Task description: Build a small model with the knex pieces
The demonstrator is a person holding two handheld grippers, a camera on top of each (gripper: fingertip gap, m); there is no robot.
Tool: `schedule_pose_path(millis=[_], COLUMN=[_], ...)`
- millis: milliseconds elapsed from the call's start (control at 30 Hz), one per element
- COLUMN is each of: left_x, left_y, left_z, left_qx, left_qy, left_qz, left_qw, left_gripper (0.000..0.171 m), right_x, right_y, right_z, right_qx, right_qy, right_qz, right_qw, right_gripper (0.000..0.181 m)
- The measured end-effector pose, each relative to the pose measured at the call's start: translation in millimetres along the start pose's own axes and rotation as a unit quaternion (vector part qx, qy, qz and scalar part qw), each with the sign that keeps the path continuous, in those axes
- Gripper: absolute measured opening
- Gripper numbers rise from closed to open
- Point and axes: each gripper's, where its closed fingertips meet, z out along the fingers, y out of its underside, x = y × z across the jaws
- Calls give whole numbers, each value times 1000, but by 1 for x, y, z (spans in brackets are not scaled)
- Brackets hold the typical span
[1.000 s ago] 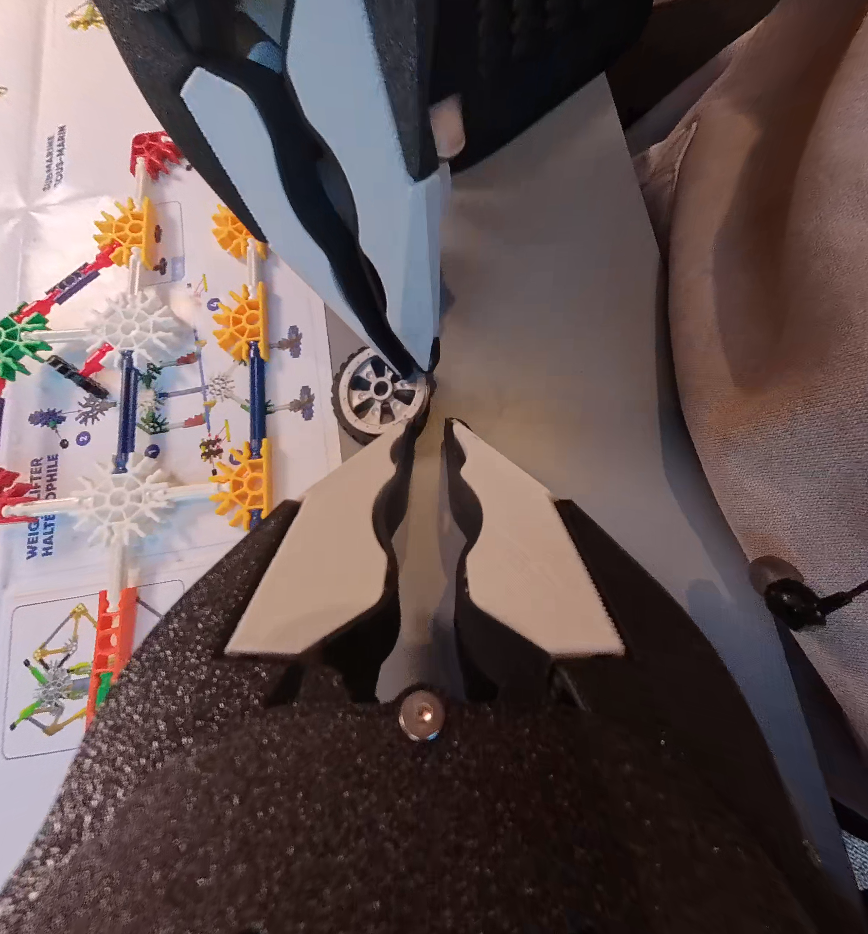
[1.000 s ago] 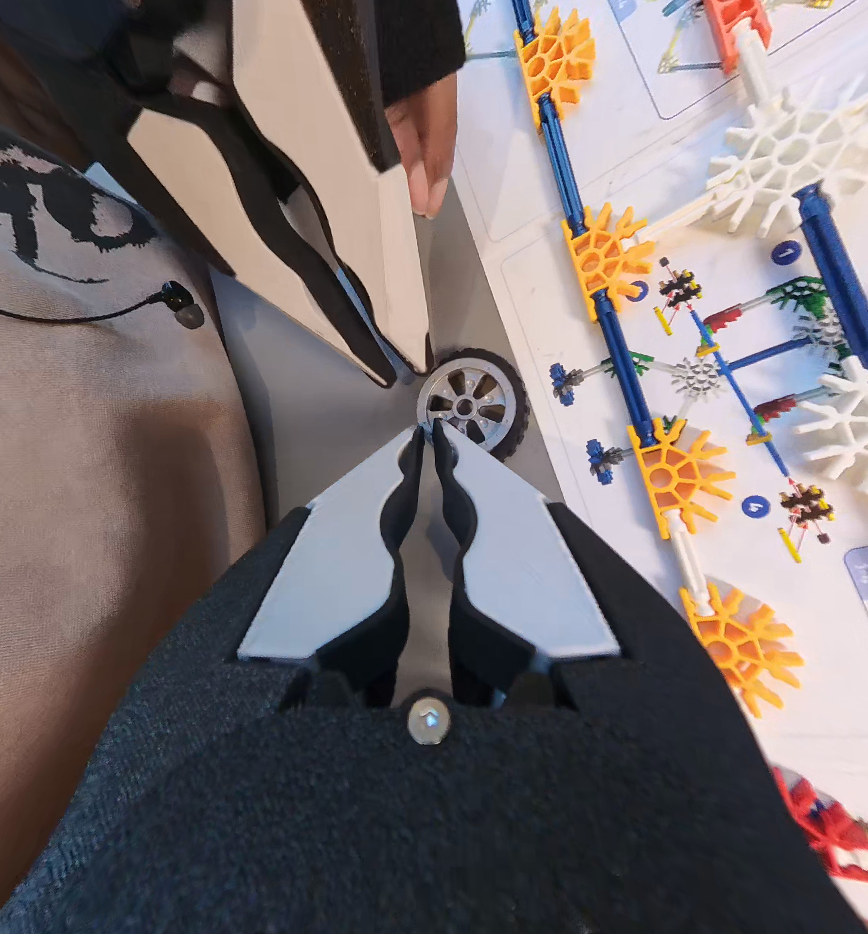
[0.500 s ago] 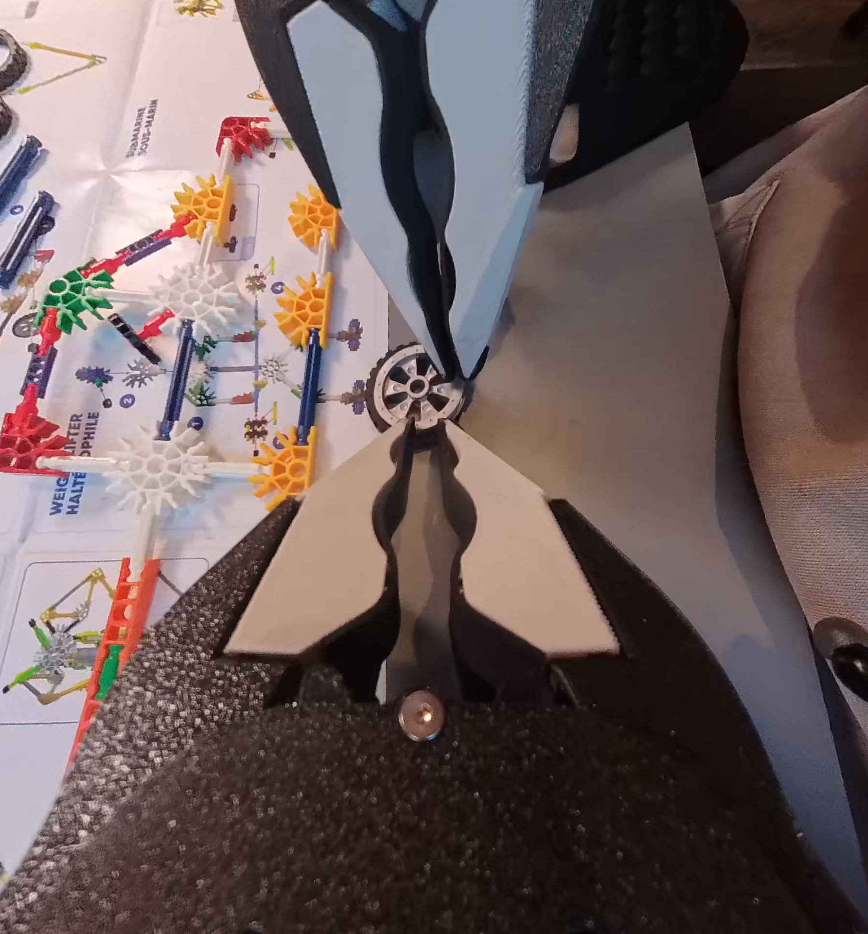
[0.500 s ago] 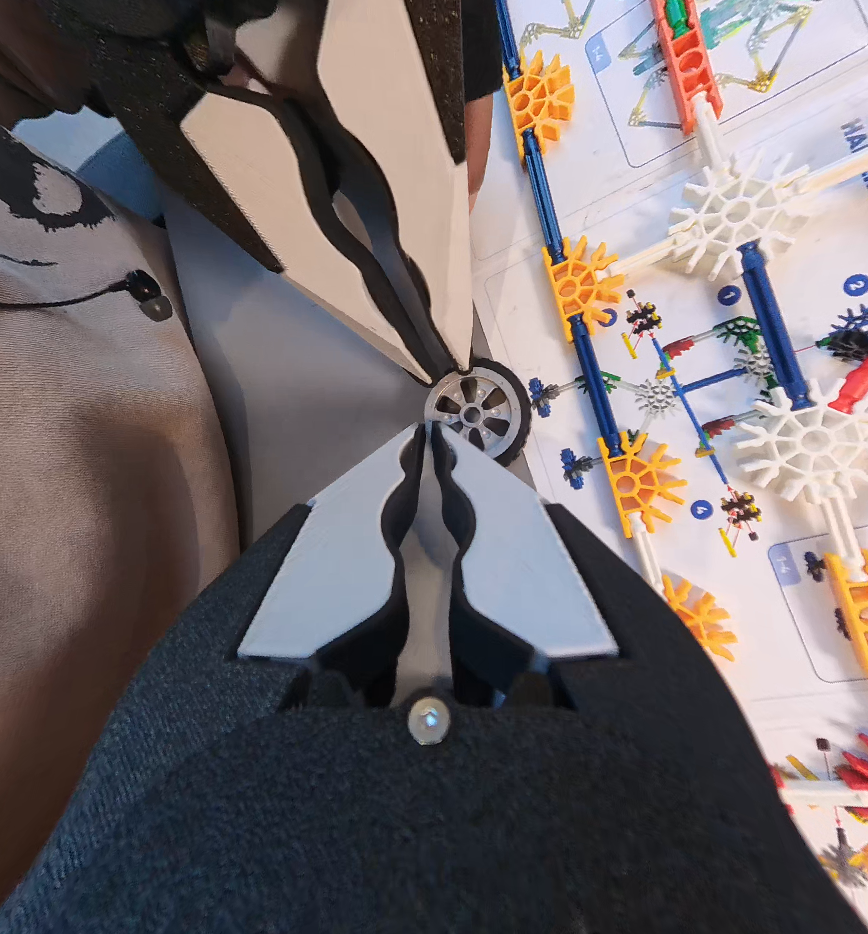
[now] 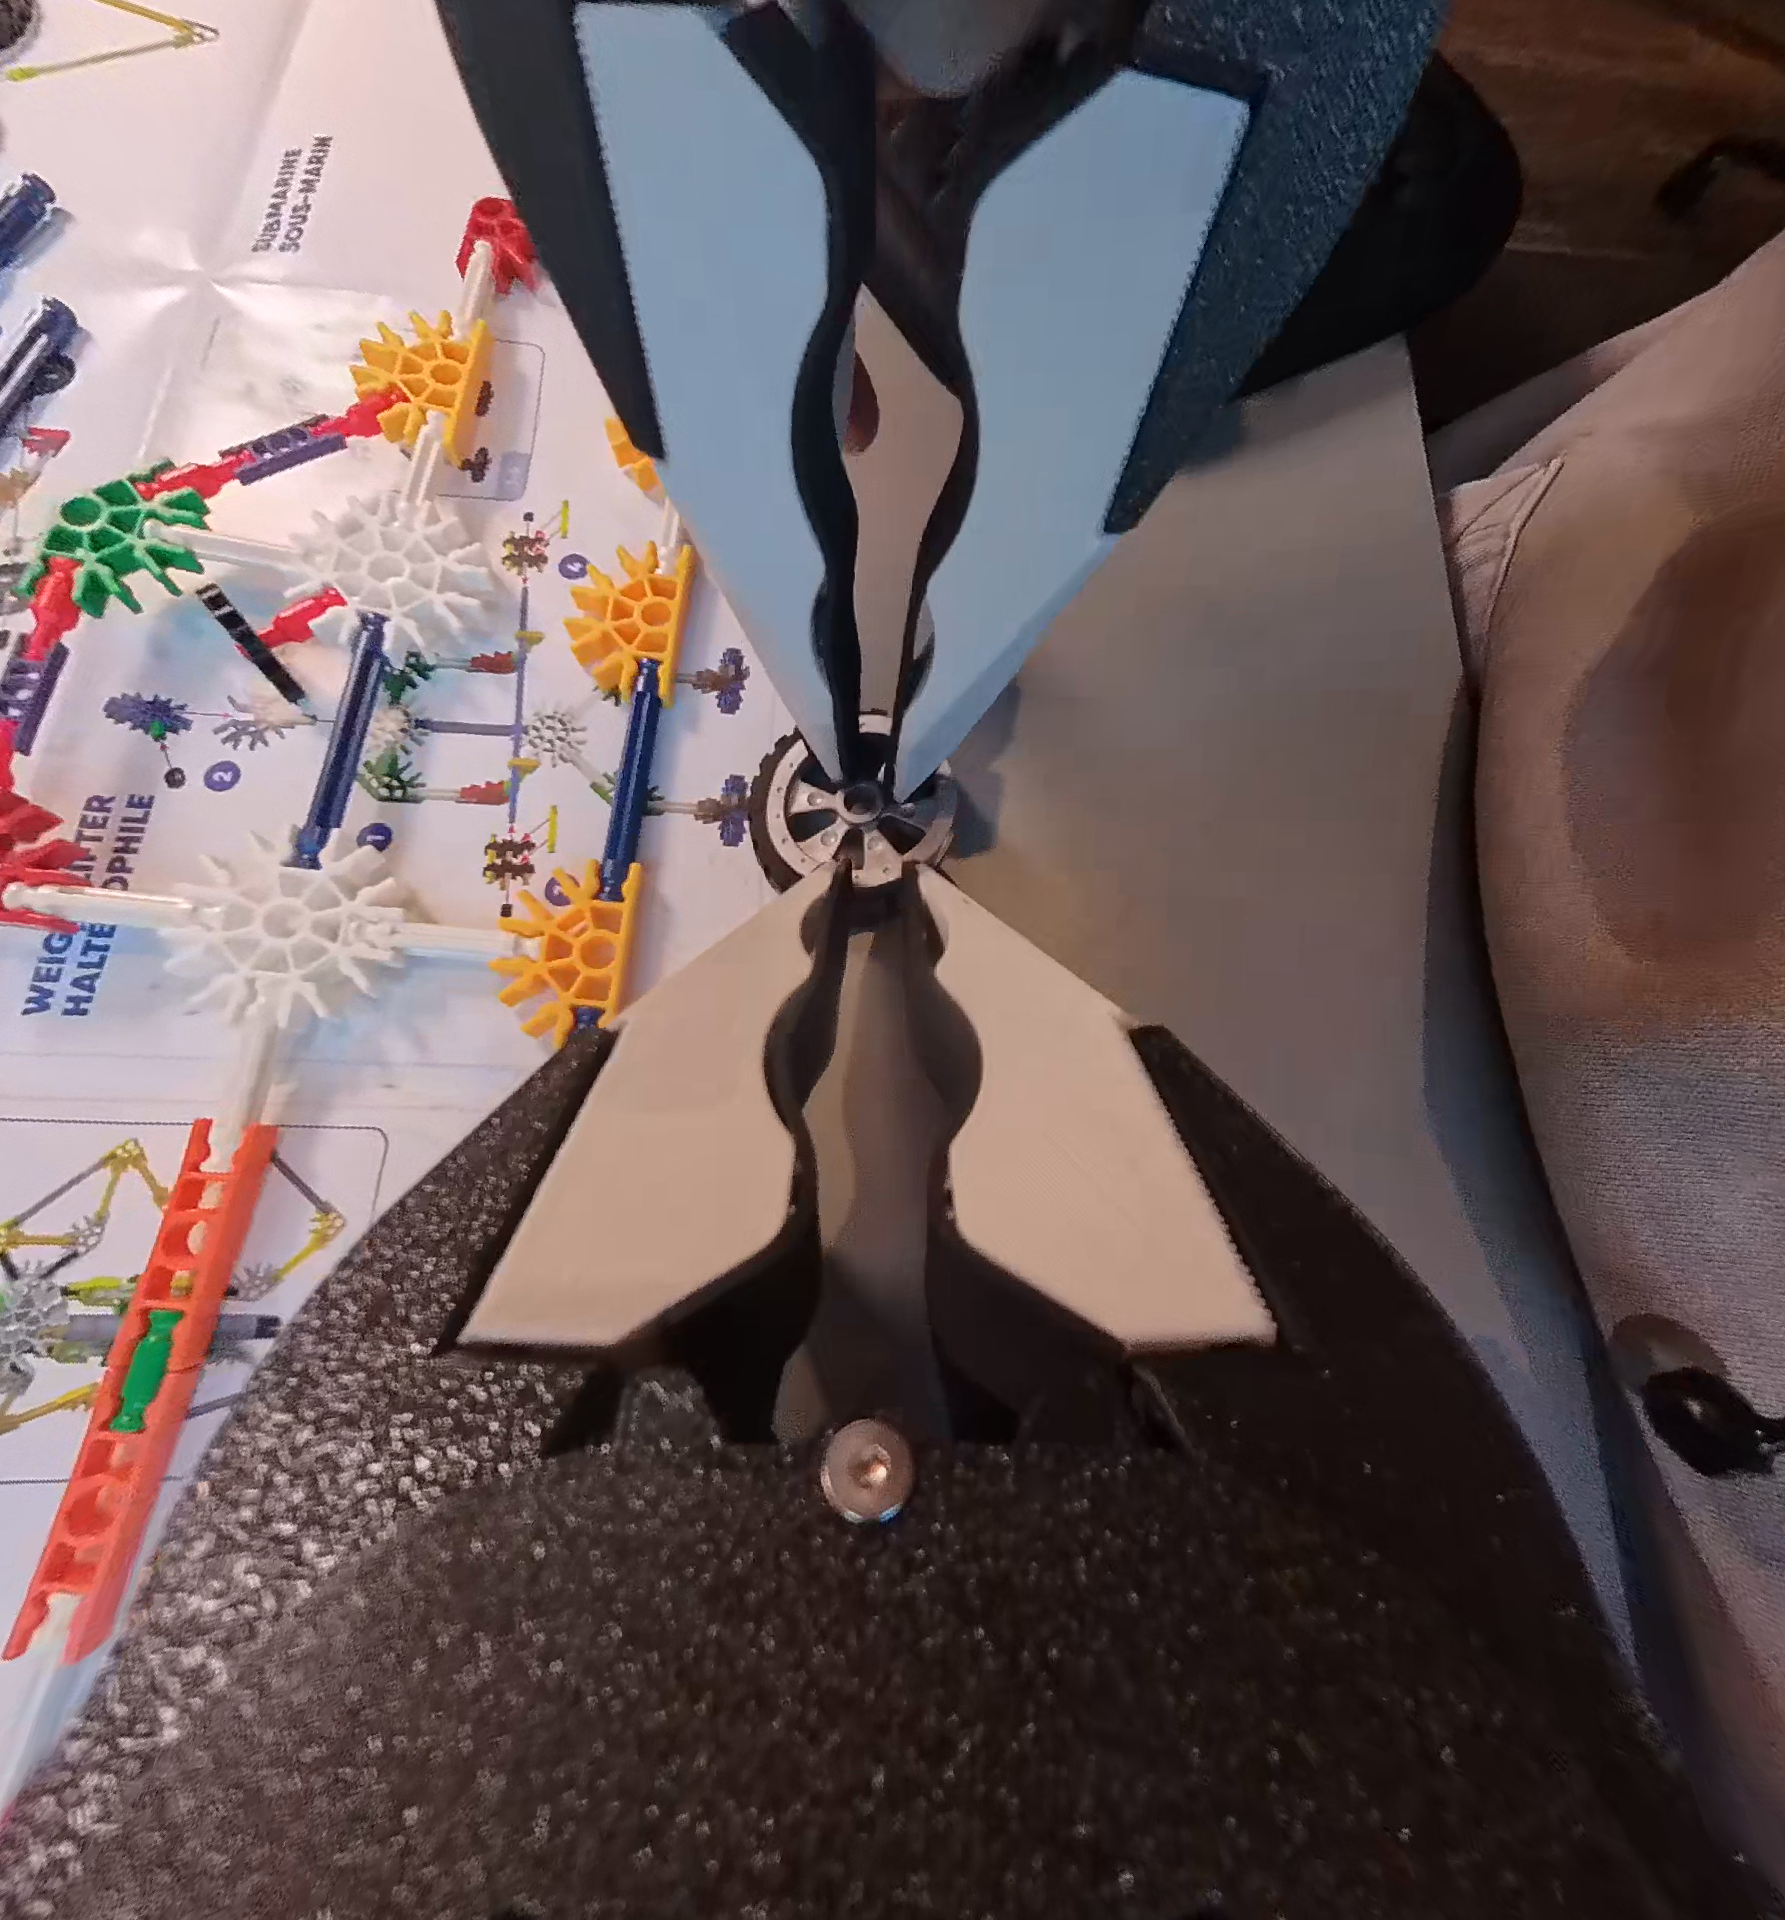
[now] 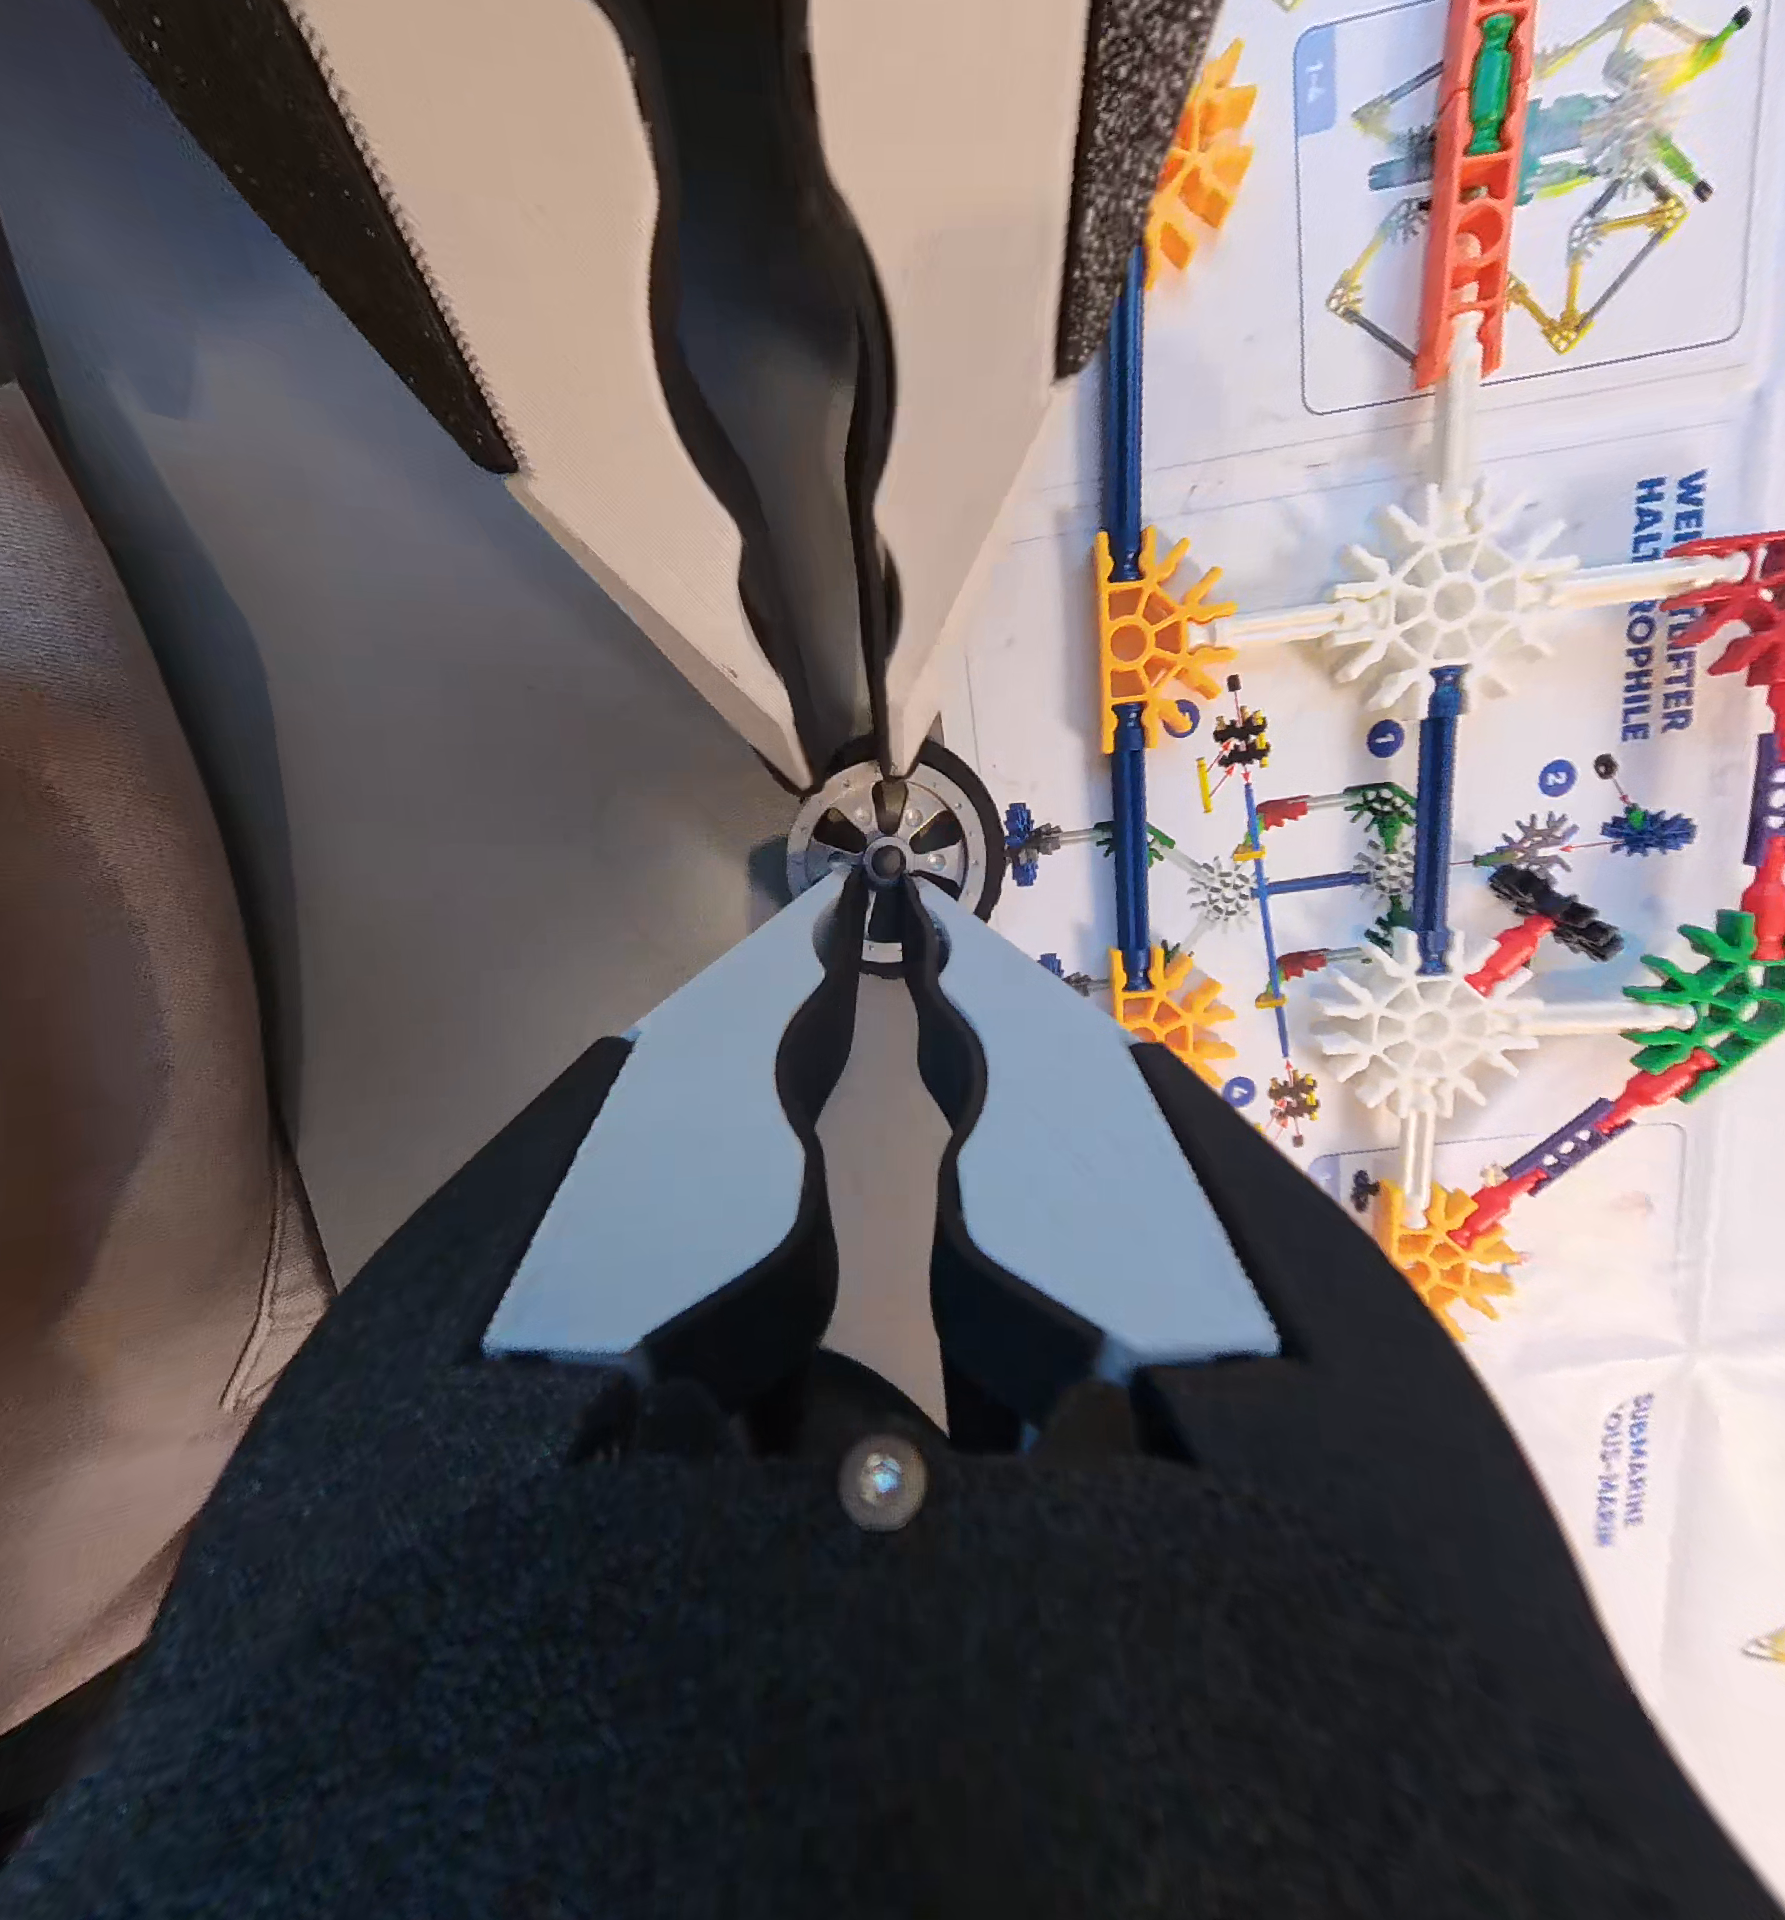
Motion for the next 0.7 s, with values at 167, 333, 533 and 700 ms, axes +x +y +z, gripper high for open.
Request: schedule_pose_path(millis=[167,333,533,700], left_x=[-3,-7,-5,0], left_y=[-1,-3,-2,-2], left_z=[0,10,4,2], left_qx=[8,-17,-14,-2], left_qy=[5,-46,-5,5], left_qz=[-34,13,-4,5], left_qw=[999,999,1000,1000], left_gripper=[0,0,0,0], right_x=[0,-1,-1,0], right_y=[-1,-2,-3,-3], right_z=[1,1,1,1], right_qx=[3,-4,9,33], right_qy=[4,14,18,1], right_qz=[2,-15,-22,9], right_qw=[1000,1000,1000,999], right_gripper=[4,4,4,4])
